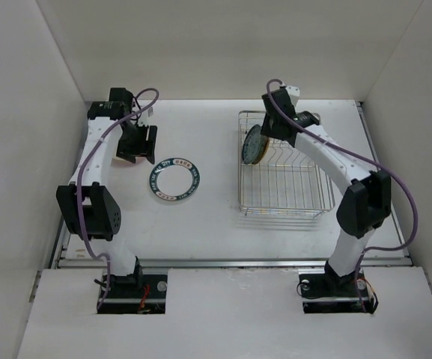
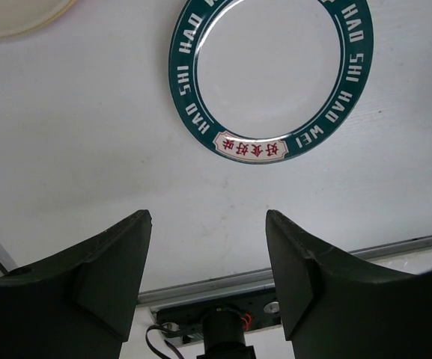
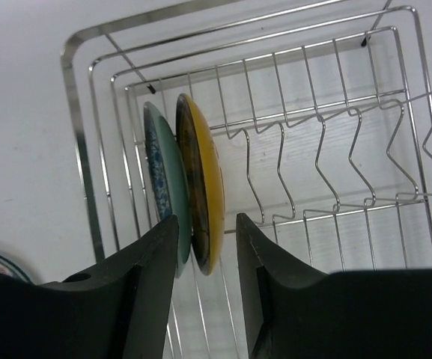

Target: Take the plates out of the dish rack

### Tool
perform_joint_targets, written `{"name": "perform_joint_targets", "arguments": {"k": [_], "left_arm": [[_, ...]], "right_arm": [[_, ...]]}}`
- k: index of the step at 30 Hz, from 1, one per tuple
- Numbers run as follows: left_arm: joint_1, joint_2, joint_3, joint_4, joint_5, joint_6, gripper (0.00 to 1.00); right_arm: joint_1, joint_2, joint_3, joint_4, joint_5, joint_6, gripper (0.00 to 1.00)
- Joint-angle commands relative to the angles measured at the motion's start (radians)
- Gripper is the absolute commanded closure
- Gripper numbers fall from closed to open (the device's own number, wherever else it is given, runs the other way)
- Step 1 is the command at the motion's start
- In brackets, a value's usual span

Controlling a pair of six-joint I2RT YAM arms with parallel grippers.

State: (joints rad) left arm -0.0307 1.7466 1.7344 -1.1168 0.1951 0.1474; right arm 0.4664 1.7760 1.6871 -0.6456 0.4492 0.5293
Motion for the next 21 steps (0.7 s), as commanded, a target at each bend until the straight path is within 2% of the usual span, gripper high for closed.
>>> {"name": "perform_joint_targets", "arguments": {"k": [1, 5, 9, 12, 15, 16, 17, 21], "left_arm": [[0.002, -0.056, -0.001, -0.051, 0.012, -0.009, 0.4], [0.002, -0.088, -0.039, -0.051, 0.003, 0.0, 0.4], [0.002, -0.099, -0.049, -0.051, 0.003, 0.0, 0.4], [0.002, -0.099, -0.049, -0.051, 0.003, 0.0, 0.4], [0.002, -0.099, -0.049, -0.06, 0.013, 0.0, 0.4], [0.002, -0.099, -0.049, -0.06, 0.013, 0.0, 0.4], [0.002, -0.11, -0.049, -0.06, 0.013, 0.0, 0.4], [0.002, -0.121, -0.049, -0.06, 0.023, 0.0, 0.39]], "right_arm": [[-0.028, 0.049, 0.052, -0.014, 0.009, 0.021, 0.58], [-0.046, 0.103, 0.052, 0.007, -0.001, 0.034, 0.58], [-0.046, 0.149, 0.052, 0.018, -0.032, 0.034, 0.67], [-0.046, 0.186, 0.052, 0.027, -0.061, 0.034, 0.69], [-0.046, 0.204, 0.052, 0.027, -0.075, 0.034, 0.81], [-0.046, 0.204, 0.052, 0.017, -0.061, 0.034, 0.94], [-0.046, 0.189, 0.052, 0.017, -0.046, 0.044, 0.99], [-0.046, 0.109, 0.052, -0.005, 0.054, 0.035, 1.0]]}}
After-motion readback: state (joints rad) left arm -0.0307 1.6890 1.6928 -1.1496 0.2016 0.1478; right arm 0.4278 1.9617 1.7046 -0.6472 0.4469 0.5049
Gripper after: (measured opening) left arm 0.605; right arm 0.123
